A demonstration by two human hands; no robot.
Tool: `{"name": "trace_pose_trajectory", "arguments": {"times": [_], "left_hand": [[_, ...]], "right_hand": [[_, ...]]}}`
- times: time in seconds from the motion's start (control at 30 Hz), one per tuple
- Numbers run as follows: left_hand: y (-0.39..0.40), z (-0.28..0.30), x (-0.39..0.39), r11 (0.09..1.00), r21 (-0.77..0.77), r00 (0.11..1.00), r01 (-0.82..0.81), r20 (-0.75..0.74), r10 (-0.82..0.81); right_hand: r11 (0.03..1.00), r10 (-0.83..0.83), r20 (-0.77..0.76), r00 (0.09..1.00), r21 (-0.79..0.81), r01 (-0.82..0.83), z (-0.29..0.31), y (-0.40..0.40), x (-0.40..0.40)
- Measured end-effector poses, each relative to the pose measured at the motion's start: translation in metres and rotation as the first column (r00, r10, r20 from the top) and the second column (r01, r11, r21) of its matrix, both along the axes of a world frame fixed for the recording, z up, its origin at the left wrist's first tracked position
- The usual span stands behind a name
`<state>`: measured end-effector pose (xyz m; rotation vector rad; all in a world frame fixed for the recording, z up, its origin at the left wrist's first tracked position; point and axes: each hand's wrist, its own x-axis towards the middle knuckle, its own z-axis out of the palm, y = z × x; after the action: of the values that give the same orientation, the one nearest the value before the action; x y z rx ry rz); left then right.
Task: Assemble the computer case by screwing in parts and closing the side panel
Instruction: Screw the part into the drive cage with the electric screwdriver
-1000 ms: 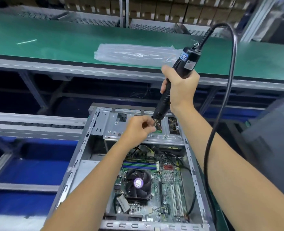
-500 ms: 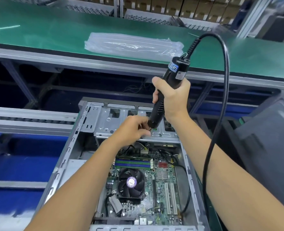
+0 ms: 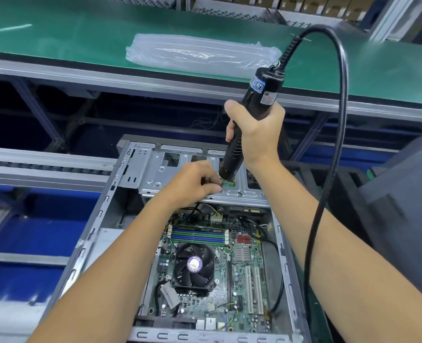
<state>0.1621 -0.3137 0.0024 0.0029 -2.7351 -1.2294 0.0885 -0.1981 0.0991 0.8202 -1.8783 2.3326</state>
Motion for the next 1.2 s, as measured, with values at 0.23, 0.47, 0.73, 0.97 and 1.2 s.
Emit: {"name": "trace_pose_trajectory", "arguments": {"times": [0.23, 0.47, 0.73, 0.97, 1.2], "left_hand": [[-0.002, 0.000, -0.001, 1.000, 0.026, 0.999, 0.002, 0.036, -0.003], [-0.002, -0.001, 0.000, 0.999, 0.021, 0.999, 0.025, 0.019, -0.026], [-0.002, 0.000, 0.000, 0.999, 0.042, 1.000, 0.026, 0.014, -0.027], [-0.001, -0.001, -0.001, 0.998, 0.047, 0.999, 0.035, 0.024, -0.036], [-0.001, -0.002, 0.000, 0.997, 0.074, 1.000, 0.022, -0.001, -0.022]], "right_hand": [[0.999, 0.029, -0.035, 0.999, 0.032, -0.028, -0.001, -0.004, 0.005], [1.000, -0.001, -0.016, 1.000, 0.003, 0.001, -0.001, 0.003, 0.003], [0.999, 0.026, -0.045, 0.999, 0.024, -0.024, -0.004, -0.001, 0.006], [0.998, 0.036, -0.057, 0.998, 0.050, -0.033, -0.005, 0.000, 0.006], [0.993, 0.086, -0.094, 0.992, 0.092, -0.078, -0.004, -0.002, 0.011]]}}
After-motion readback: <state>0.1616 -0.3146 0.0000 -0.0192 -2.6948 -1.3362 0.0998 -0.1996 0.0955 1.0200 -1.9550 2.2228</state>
